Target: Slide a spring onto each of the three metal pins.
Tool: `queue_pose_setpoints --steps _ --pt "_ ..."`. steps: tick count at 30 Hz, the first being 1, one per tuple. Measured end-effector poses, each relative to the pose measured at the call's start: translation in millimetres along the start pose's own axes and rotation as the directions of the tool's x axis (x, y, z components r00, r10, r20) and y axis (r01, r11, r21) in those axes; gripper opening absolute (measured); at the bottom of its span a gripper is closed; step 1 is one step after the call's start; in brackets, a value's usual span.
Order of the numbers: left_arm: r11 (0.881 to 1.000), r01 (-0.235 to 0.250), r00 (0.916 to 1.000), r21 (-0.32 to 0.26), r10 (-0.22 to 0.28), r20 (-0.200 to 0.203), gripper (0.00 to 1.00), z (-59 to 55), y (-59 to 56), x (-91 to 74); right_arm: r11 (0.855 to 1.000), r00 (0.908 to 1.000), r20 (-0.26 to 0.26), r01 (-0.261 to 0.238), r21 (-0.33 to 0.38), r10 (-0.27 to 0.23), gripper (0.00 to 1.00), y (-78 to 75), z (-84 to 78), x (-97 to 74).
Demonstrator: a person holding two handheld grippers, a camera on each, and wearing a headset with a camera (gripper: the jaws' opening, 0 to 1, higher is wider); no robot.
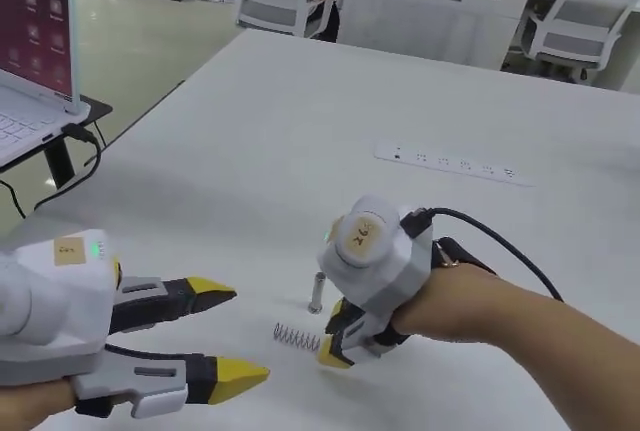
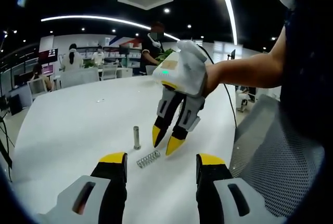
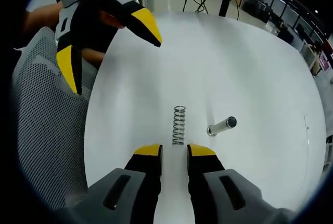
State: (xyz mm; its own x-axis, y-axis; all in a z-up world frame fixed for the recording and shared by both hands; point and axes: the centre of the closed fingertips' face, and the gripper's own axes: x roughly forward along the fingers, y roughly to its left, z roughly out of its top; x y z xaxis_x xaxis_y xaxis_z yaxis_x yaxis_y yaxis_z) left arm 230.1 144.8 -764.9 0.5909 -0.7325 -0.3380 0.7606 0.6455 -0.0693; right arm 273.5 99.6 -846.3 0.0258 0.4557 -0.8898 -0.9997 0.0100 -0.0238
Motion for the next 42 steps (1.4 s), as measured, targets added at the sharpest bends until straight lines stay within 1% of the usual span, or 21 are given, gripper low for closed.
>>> queue_pose_setpoints --steps 3,17,24,28,32,37,42 --pt "1.000 -0.003 1.0000 -0.002 0.003 -0.001 0.48 -0.6 1.0 -1.2 1.000 0.9999 0.013 -0.002 0.011 0.001 0.16 -0.8 4.2 3.3" --pt "1.000 -0.009 1.0000 -0.002 0.009 -0.002 0.47 -0.6 4.5 -2.0 1.000 0.9998 -0.020 -0.001 0.008 0.001 0.15 -3.7 1.0 16.5" --pt "1.000 -0.010 0.9999 -0.003 0.010 -0.001 0.47 -1.1 5.2 -2.4 1.000 0.9998 -0.022 0.003 0.002 -0.003 0.08 -4.6 1.4 16.9" --pt "1.000 -0.006 1.0000 -0.002 0.006 -0.002 0.47 -1.5 4.1 -1.2 1.000 0.9997 -0.023 0.011 0.009 -0.010 0.08 -5.3 0.2 13.6" --pt "1.000 0.005 1.0000 0.000 -0.005 -0.008 0.46 -2.3 1.6 2.7 1.000 0.9998 -0.021 0.004 0.014 -0.003 0.08 -2.7 -1.6 7.4" --pt "1.000 0.028 0.9995 0.007 -0.028 -0.016 0.46 -1.7 -4.4 10.3 1.000 0.9994 -0.035 -0.008 0.001 0.008 0.08 3.4 -7.7 -1.9" --pt "0.998 0.061 0.9978 0.018 -0.060 -0.027 0.45 -0.5 -11.7 19.2 1.000 0.9992 -0.033 -0.023 0.006 0.024 0.08 9.6 -13.8 -15.5"
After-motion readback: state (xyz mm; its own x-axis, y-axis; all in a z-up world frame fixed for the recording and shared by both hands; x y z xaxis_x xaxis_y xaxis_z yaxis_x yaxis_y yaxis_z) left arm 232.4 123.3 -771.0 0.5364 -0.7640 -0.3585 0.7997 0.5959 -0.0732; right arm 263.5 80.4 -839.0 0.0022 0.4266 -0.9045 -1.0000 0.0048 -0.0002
